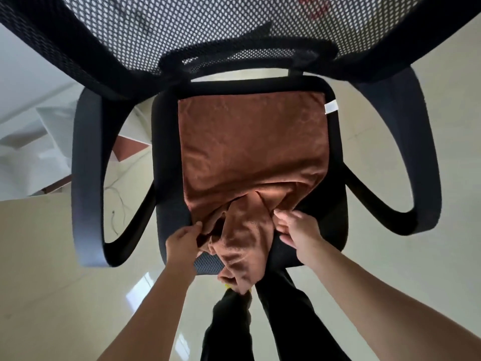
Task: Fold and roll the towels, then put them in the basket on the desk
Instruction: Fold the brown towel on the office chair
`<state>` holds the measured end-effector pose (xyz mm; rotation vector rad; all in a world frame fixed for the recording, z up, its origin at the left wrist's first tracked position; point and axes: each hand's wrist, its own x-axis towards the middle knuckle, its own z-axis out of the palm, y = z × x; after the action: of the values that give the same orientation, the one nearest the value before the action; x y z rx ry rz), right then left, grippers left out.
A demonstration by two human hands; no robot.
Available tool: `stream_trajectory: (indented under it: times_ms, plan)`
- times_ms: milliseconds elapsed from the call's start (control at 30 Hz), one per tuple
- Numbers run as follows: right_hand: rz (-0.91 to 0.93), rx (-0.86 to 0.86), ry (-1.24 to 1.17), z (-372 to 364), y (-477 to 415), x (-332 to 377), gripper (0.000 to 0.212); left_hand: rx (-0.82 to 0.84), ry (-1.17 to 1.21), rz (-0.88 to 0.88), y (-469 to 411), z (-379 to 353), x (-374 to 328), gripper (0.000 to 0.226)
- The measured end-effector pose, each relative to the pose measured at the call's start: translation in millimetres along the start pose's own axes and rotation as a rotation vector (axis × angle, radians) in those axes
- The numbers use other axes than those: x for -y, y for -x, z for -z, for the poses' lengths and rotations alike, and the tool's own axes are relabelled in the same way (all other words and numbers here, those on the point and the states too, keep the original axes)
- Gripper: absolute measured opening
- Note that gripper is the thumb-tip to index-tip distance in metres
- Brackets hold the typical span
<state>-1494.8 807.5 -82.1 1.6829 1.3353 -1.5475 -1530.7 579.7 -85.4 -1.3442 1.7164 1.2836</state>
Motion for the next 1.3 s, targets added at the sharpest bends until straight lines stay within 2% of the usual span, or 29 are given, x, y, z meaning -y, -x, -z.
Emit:
stream_trajectory:
  times_ms: [133, 233, 333, 433, 500, 567, 633, 700, 733, 767, 800, 867, 933, 1000, 1100, 1167, 1233, 1300]
  plan:
    - [-0.023, -0.001, -0.325, 1.2, 0.6, -6.7, 0.008, 0.09, 0.165, 0.046, -11.0, 9.2, 10.6, 0.015]
    - [-0.01, 0.044, -0.405, 20.9, -1.0, -10.8, 0.009, 0.117, 0.204, 0.032, -7.0, 13.3, 11.7, 0.012]
    - [0.081, -0.033, -0.189, 46.1, -3.0, -11.5, 0.027, 0.141, 0.143, -0.023, 0.1, 22.1, 13.5, 0.006]
    - [0.205, -0.189, 0.034, 68.6, -8.9, 2.9, 0.021, 0.038, -0.041, -0.108, -7.9, 27.2, 5.9, 0.008]
    - [0.259, -0.185, 0.096, 76.8, -9.1, 17.2, 0.022, -0.054, -0.189, -0.179, -15.8, 29.9, -3.3, 0.009]
    - [0.3, -0.165, 0.132, 75.9, -7.7, 28.4, 0.032, -0.173, -0.504, -0.344, -17.7, 27.7, -10.5, 0.014]
    - [0.325, -0.2, 0.154, 68.6, -3.2, 29.8, 0.044, -0.234, -0.754, -0.584, -8.7, 22.1, -15.2, 0.022]
    - [0.307, -0.274, 0.148, 58.6, 10.6, 19.1, 0.05, -0.17, -0.78, -0.846, 6.3, 17.6, -19.8, 0.03]
    - [0.268, -0.267, 0.144, 56.0, 7.1, 14.5, 0.048, -0.106, -0.811, -0.921, 13.0, 8.3, -22.7, 0.037]
    - [0.183, -0.253, 0.072, 73.1, 22.2, -33.6, 0.04, -0.001, -0.966, -1.024, 40.3, -1.9, 5.0, 0.046]
    - [0.142, -0.215, 0.049, 69.6, 22.8, -47.7, 0.03, 0.057, -1.09, -1.072, 45.7, -11.3, 10.9, 0.053]
    - [0.081, -0.124, 0.077, 54.1, 20.1, -71.9, 0.018, 0.127, -1.268, -1.048, 46.8, -17.7, 13.9, 0.056]
    - [0.096, -0.147, 0.12, 50.0, 19.0, -77.6, 0.018, 0.116, -1.401, -1.055, 45.0, -18.2, 18.2, 0.043]
    - [0.223, -0.291, 0.291, 61.5, 11.1, -78.1, 0.018, 0.093, -1.459, -1.099, 43.4, -12.2, 23.7, 0.026]
    - [0.435, -0.478, 0.567, 78.9, 18.7, -83.5, 0.019, 0.066, -1.467, -1.165, 43.4, 2.3, 44.0, 0.02]
    - [0.629, -0.452, 0.619, 77.9, 29.6, -91.5, 0.02, 0.079, -1.428, -1.167, 43.3, 5.3, 50.5, 0.022]
    - [0.757, -0.34, 0.7, 72.0, 36.3, -102.8, 0.027, 0.108, -1.36, -1.163, 44.9, -1.0, 49.2, 0.021]
    - [0.67, -0.17, 0.8, 62.0, 33.8, -113.9, 0.042, 0.136, -1.236, -1.141, 45.0, -8.2, 47.5, 0.018]
